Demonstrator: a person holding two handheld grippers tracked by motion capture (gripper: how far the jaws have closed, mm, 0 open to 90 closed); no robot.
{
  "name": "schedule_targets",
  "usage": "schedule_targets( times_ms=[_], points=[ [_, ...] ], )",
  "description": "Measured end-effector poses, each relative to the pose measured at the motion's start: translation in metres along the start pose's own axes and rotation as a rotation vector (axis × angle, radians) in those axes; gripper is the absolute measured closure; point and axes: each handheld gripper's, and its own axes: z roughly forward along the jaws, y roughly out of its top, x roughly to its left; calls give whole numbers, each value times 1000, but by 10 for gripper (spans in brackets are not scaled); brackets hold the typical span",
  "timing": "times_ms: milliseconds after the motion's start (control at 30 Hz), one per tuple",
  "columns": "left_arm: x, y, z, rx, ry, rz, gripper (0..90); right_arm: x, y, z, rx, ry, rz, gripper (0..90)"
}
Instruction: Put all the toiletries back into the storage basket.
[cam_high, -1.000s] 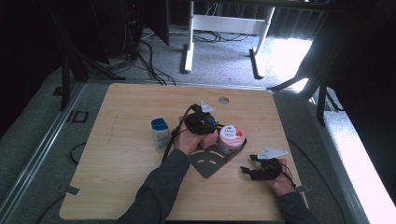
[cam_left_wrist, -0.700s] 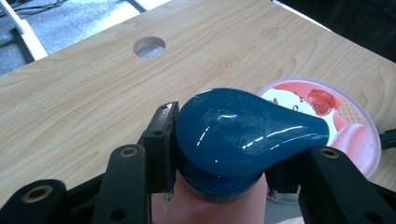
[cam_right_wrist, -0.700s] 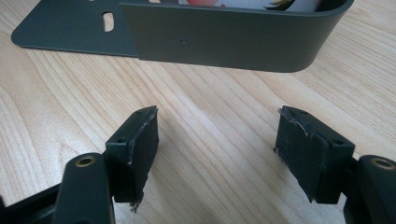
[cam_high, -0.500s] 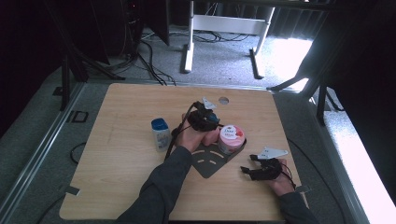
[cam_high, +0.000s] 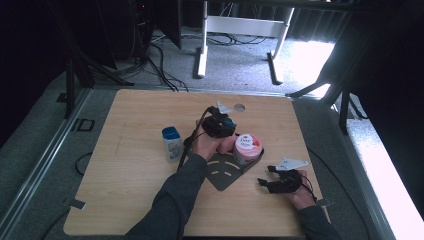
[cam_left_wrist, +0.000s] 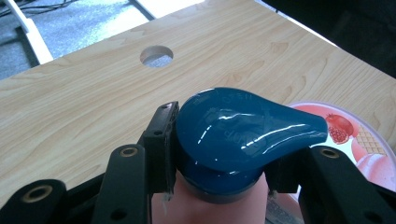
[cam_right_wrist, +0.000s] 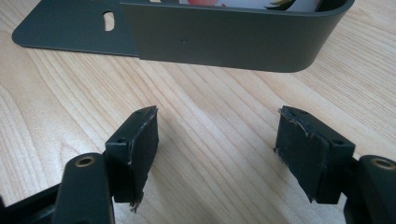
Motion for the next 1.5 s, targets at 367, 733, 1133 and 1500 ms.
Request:
schedule_targets(
  times_ms=[367,733,1133,1500],
  points=[
    [0,-1,0,-5,-1,-6,529,0,0,0,0,0,1,295],
    [0,-2,-1,-3,-4,2,528,0,0,0,0,0,-2,295],
    [-2,-3,-1,-8,6,8,527,0,0,0,1,0,0,295],
    [-3,-4,-2,-9,15,-7,526,0,0,0,0,0,-2,295]
  ],
)
